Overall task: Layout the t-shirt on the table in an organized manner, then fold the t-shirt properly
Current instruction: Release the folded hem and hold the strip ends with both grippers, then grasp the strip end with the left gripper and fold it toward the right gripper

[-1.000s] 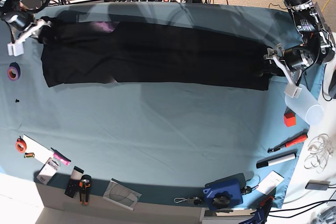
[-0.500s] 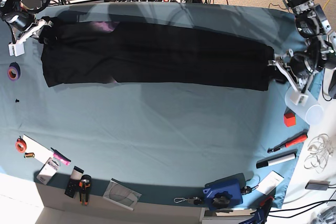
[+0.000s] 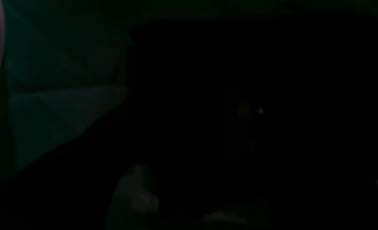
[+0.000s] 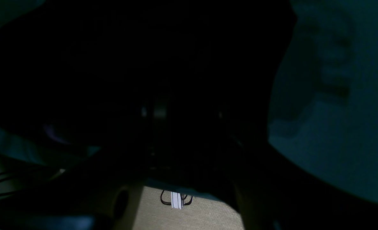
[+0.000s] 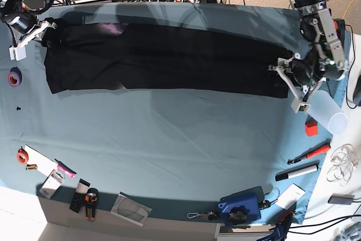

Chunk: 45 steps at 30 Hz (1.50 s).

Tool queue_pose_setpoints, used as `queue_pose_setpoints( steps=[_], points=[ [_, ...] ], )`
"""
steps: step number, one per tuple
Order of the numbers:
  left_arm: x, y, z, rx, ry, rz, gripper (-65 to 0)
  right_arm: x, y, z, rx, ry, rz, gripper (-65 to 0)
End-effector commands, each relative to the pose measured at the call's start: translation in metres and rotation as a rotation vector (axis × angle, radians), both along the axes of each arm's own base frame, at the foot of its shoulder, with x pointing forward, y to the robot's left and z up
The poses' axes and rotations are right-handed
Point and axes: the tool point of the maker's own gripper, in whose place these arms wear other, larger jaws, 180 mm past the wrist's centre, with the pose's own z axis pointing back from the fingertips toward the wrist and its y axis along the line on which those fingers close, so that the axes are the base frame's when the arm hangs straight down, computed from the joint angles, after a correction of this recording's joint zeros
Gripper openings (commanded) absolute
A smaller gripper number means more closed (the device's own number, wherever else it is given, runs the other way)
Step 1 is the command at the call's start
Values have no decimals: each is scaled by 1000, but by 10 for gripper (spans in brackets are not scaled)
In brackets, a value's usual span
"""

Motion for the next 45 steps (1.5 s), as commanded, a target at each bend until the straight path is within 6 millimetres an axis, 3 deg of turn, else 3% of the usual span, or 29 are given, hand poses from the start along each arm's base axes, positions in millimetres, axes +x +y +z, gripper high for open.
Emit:
queue_pose_setpoints(
  steps=[1,5,12,20,26,30,35,39,45],
  points=[
    [-19,-3,-14,7,86,-13,-307,7,-5,13,-20,-42,10,-471],
    [-42,-20,-25,-66,136,-33,-357,7,-5,13,-20,-43,10,-471],
    [-51,-46,-17,-219,118,-85,-650,7,-5,13,-20,-43,10,-471],
    [-33,-38,-7,-185,73,-77,-650,7,-5,13,-20,-43,10,-471],
    [-7,-19,27,-128,-59,-39,-650,7,-5,13,-20,-43,10,-471],
    [-8,-20,47,-95,-138,-82,-650,9,-5,15,-20,-58,6,-471],
    [-22,-48,81,-163,-262,-190,-650,13,-6,19,-19,-87,-3,-471],
    [-35,-70,89,-199,-292,-214,-650,16,-7,21,-20,-103,-7,-471],
    [-37,-150,90,-300,-283,-330,-650,21,-7,25,-18,-135,-15,-471]
  ],
)
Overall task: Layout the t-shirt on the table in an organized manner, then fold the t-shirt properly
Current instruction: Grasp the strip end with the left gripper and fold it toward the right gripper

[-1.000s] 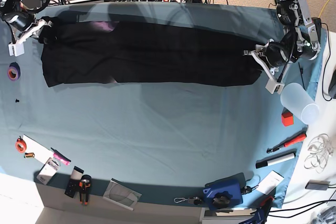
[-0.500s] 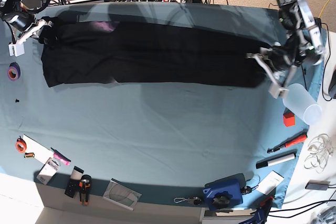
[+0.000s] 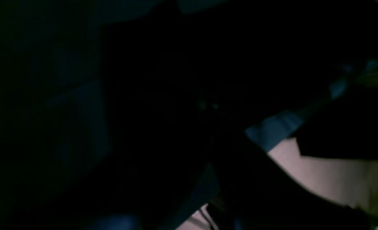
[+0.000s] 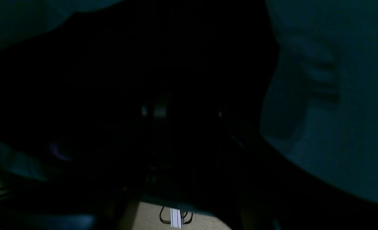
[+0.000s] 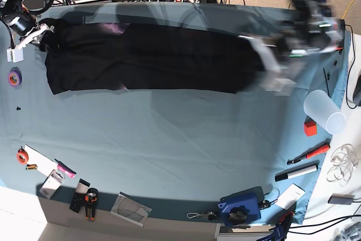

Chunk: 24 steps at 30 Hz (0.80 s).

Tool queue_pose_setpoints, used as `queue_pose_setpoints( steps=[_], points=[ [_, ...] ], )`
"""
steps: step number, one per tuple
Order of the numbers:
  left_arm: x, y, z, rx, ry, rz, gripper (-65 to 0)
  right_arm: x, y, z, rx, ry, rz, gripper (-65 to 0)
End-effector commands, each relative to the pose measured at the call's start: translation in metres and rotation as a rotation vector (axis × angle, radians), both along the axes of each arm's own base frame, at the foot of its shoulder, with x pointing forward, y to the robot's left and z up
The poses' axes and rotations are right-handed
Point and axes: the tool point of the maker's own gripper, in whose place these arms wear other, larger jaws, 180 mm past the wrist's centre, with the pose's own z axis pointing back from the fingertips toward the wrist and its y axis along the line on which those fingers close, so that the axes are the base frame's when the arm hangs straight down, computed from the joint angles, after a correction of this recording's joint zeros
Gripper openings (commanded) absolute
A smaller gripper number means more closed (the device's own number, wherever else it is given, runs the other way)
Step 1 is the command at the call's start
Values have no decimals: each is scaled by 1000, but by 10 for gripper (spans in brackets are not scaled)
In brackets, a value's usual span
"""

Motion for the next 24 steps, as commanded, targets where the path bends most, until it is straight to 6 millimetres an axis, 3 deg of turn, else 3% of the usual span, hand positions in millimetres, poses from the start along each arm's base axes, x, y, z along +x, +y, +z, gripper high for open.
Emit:
queue_pose_setpoints(
  steps=[1,5,12,22,24],
  points=[
    [12,-13,16,-31,-62,1,-650,9,-5,16,-20,-55,8,-471],
    [21,-62,24,-4,-89,-33,-650,9,-5,16,-20,-55,8,-471],
    [8,-134,28,41,-140,-141,-650,11,-3,18,-10,-68,10,-471],
    [9,-159,39,77,-231,-120,-650,11,-3,18,-10,-69,9,-471],
    [7,-167,44,55,-255,-136,-566,11,-3,18,-10,-70,9,-471]
  ],
)
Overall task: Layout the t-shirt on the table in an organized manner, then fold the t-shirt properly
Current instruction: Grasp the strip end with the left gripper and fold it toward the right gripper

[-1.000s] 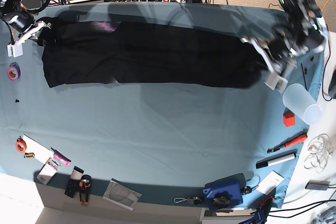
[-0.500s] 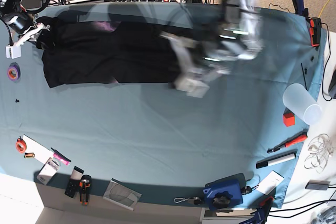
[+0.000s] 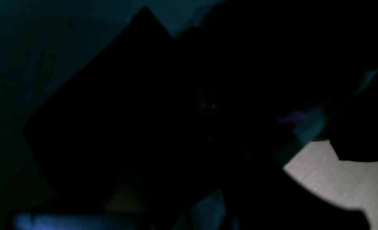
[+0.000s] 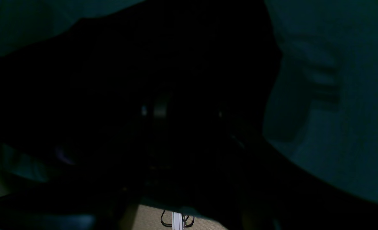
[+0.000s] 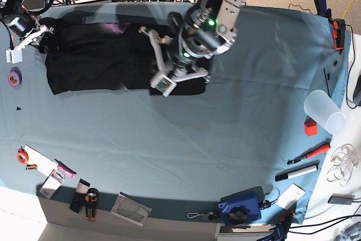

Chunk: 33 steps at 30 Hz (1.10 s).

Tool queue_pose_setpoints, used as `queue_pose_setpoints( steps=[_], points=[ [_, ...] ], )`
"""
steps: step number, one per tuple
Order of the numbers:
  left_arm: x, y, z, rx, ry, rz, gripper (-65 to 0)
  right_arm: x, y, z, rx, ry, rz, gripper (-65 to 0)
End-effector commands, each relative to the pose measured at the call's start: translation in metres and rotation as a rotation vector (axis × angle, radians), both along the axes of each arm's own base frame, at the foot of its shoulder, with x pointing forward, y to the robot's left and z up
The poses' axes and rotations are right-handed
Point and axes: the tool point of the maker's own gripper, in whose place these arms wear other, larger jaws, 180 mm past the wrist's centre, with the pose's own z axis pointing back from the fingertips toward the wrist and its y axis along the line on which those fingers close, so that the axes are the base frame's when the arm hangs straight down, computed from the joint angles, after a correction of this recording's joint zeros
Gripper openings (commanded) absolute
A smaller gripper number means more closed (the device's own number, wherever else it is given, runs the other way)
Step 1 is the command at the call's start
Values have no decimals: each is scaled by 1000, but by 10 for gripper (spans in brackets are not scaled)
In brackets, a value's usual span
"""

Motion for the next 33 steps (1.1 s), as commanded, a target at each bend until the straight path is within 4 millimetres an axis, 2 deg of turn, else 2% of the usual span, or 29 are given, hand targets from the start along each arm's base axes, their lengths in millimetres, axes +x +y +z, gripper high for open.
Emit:
queue_pose_setpoints(
  steps=[1,4,7,9,12,14,20,24,27,30,33],
  points=[
    [4,-12,20,-68,-54,-8,-544,8,-4,15,-19,-53,8,-471],
    [3,-21,23,-99,-65,10,-596,8,-4,15,-19,-53,8,-471],
    [3,-24,17,-77,-75,-1,-593,8,-4,15,-19,-51,8,-471],
    [-1,-31,16,-79,-97,-57,-527,8,-4,15,-19,-51,8,-471],
    [-4,-38,25,-110,-149,-111,-375,8,-4,15,-19,-52,8,-471],
    [-2,-40,30,-131,-167,-104,-324,8,-5,15,-19,-52,8,-471],
    [-3,-45,50,-204,-159,-110,-324,15,-3,26,4,-102,11,-471],
    [-2,-30,74,-187,-192,-74,-324,21,-2,53,89,-231,-3,-471],
    [3,-13,86,-159,-238,-2,-324,21,-14,72,95,-305,-44,-471],
    [4,-5,86,-126,-259,25,-324,21,-30,86,70,-355,-92,-471],
    [2,-5,83,-119,-250,26,-324,19,-35,88,43,-333,-83,-453]
  ],
)
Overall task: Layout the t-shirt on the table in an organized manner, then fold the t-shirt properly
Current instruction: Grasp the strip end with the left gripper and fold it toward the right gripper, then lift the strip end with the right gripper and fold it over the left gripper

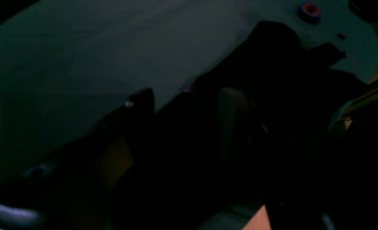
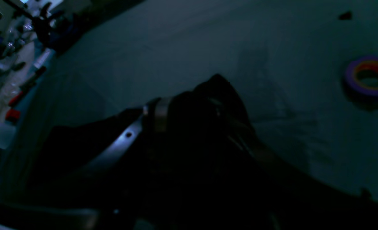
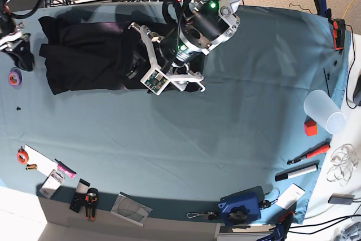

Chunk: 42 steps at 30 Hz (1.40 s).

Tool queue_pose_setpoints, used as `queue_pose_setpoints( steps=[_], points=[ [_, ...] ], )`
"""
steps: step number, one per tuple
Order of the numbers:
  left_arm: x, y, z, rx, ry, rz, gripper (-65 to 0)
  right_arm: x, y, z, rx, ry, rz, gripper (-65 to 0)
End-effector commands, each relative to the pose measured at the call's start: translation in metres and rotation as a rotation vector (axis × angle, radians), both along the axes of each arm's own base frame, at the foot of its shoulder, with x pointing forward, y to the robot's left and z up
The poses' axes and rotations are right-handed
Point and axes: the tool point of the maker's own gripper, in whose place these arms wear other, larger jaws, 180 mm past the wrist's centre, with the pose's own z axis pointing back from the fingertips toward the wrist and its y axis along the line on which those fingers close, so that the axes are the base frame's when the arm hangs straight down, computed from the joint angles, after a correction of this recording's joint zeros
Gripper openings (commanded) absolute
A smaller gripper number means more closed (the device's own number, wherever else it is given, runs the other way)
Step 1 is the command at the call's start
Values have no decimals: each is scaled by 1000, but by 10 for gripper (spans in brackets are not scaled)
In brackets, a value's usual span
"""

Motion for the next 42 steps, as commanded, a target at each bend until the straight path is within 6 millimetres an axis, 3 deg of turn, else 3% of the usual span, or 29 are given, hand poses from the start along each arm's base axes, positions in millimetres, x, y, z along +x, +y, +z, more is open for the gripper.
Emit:
queue_pose_setpoints(
  steps=[1,3,5,10,13,17,22,26,32,39,40,42],
  points=[
    [2,-4,14,-37,-35,6,-324,5,-4,16,-43,-21,24,-416],
    [2,-3,14,-37,-36,6,-324,3,-7,11,-83,43,51,-319],
    [2,-3,14,-37,-36,6,-324,1,-10,10,-118,85,71,-271],
    [2,-4,14,-36,-34,6,-324,-3,-18,5,-142,141,55,-268],
    [1,-4,14,-38,-35,5,-324,-8,-35,-16,-154,190,-16,-268],
    [-1,-7,16,-63,-27,-9,-324,-9,-48,-50,29,208,-82,-268],
    [-1,-7,16,-63,-27,-9,-324,5,-32,-73,305,149,-73,-269],
    [-1,-7,16,-62,-26,-9,-324,9,-3,-99,414,208,-6,-269],
    [-1,-7,16,-62,-26,-9,-324,9,36,-127,436,329,108,-268],
    [-1,-7,16,-62,-27,-9,-324,8,38,-141,366,413,130,-271],
    [-1,-7,16,-62,-27,-9,-324,9,38,-140,366,411,130,-285],
    [-1,-7,16,-62,-27,-9,-324,11,38,-139,364,404,132,-394]
  ],
)
